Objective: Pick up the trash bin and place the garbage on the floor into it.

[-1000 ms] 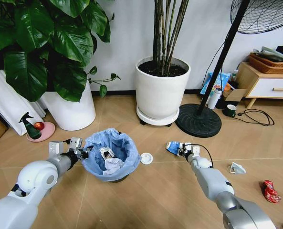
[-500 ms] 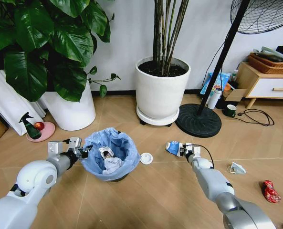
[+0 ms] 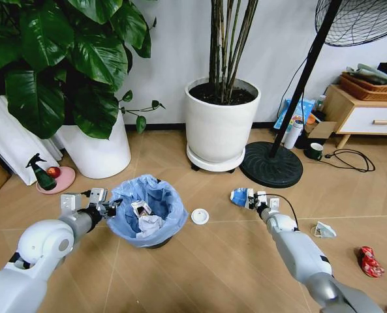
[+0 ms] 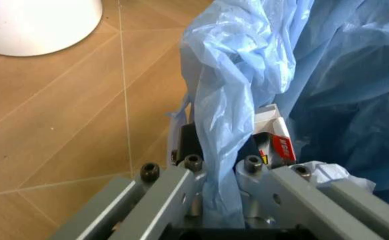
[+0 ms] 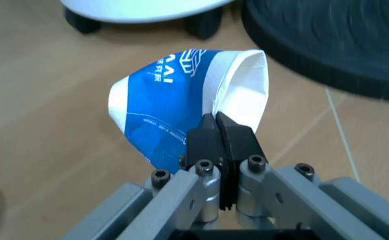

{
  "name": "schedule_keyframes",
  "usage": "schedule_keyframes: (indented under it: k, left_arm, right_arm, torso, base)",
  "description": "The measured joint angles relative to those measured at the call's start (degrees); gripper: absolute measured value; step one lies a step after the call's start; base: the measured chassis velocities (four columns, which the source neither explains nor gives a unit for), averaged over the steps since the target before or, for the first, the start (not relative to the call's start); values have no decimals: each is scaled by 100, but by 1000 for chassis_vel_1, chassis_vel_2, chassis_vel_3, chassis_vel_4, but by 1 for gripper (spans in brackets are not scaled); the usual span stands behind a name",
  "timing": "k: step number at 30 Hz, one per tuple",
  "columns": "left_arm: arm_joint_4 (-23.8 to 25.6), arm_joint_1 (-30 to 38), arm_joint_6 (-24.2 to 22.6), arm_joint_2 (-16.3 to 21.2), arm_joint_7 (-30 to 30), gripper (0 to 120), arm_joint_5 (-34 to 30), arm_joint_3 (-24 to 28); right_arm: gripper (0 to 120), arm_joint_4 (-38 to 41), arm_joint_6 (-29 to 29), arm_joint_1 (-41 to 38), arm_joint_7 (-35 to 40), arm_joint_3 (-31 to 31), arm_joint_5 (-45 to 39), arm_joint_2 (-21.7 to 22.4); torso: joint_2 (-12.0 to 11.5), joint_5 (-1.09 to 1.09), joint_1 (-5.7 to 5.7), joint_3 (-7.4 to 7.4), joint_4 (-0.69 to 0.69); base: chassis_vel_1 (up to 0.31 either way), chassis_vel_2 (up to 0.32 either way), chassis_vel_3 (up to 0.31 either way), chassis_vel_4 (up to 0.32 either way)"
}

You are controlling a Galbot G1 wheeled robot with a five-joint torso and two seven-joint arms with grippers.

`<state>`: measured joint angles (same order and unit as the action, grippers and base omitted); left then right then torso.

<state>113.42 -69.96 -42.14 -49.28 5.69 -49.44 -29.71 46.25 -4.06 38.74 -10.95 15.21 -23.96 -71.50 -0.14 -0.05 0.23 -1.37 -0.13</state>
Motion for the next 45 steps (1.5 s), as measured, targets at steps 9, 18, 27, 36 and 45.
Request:
schedule_keyframes:
  k: [9,18,27,36,45]
  left_arm:
    - [-31,-3,0,-20,-7,0,6,-9]
    - [-77,-2,0,-59,-16,0,12,-20]
    - [-126,32,0,-92,-26,0,17,-25]
    - [-154,66,0,-133,-26,0,17,13]
    - [-165,106,0,-141,-26,0,17,24]
  right_arm:
    - [0,1354,-353,214,-87,-362,-669,558]
    - [0,3243,-968,129,-99,-919,-1598,1076]
    - [0,4473,-1390,-394,-6,-1580,-2411,1105]
    - [0,5566,-1669,-813,-121,-2414,-2872,1161]
    - [0,6000,-1746,-886,-169,-2980,-2882,1230]
  torso:
    - [0,1,0,0,0]
    - [0,2,0,0,0]
    - [0,1,0,0,1]
    - [0,-1,0,0,1]
    - [0,0,0,0,-1]
  base:
    - [0,0,0,0]
    - [0,0,0,0]
    - [0,0,0,0]
    - [0,0,0,0]
    - [0,0,0,0]
